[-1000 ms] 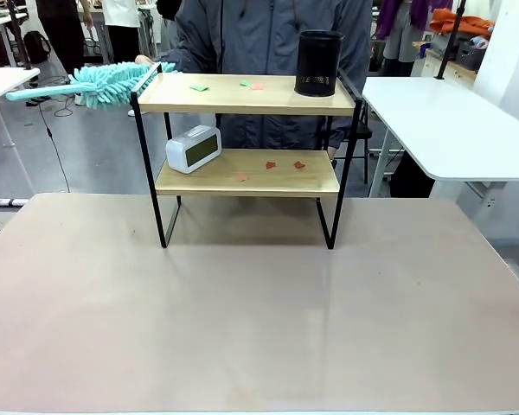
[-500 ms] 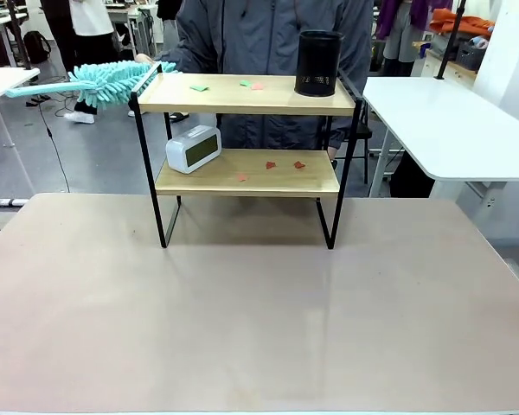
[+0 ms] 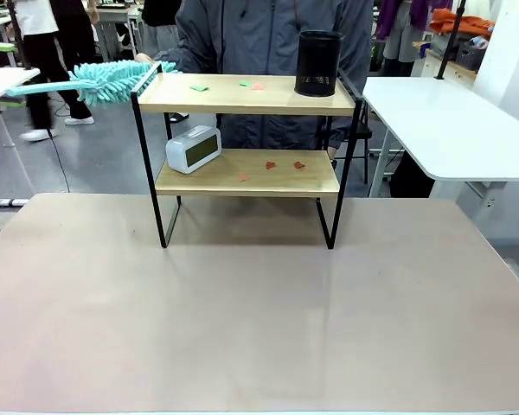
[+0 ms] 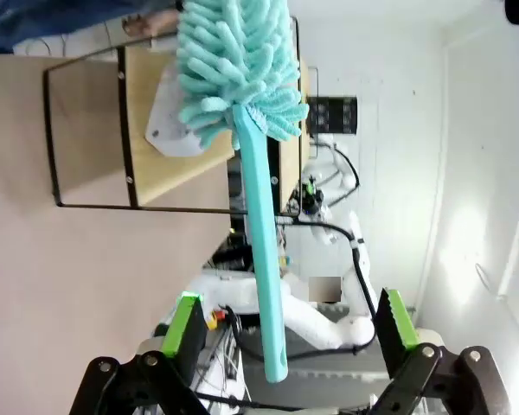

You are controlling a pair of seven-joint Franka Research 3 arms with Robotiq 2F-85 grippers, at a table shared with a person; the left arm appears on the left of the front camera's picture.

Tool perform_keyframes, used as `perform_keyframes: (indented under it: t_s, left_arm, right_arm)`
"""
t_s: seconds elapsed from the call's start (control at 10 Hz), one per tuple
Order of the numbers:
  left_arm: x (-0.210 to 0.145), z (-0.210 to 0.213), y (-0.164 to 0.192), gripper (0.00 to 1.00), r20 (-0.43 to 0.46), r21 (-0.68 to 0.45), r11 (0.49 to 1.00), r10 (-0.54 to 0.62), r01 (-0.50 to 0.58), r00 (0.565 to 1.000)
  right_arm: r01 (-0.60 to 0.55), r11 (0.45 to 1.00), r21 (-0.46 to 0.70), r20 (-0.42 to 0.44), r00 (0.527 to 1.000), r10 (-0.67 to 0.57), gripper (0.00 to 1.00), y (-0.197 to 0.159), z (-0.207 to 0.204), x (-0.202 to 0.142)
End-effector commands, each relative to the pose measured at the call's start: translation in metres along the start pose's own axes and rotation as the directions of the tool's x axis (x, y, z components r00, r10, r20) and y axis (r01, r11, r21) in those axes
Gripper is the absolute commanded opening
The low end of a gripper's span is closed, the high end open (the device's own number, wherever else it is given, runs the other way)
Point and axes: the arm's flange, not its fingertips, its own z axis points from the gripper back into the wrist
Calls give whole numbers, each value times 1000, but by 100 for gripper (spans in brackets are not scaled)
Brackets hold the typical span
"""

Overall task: Clean the shelf.
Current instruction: Pick up the Duster from the human.

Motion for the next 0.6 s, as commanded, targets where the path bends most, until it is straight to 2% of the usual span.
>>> perform_keyframes:
  t_s: [0.0,0.2,0.5]
  left_arm:
    - [6,-9,-5,100,-84,3,1000,24,-24,996]
    - [10,-34,1,100,-137,-13,999,39,-41,990]
    - [17,-46,6,100,-153,-26,997,74,-79,985]
  right_arm:
    - [-23,999,25,14,1000,22,100,0,-2,2]
    - [-23,999,25,14,1000,22,100,0,-2,2]
    - [-23,999,25,14,1000,22,100,0,-2,2]
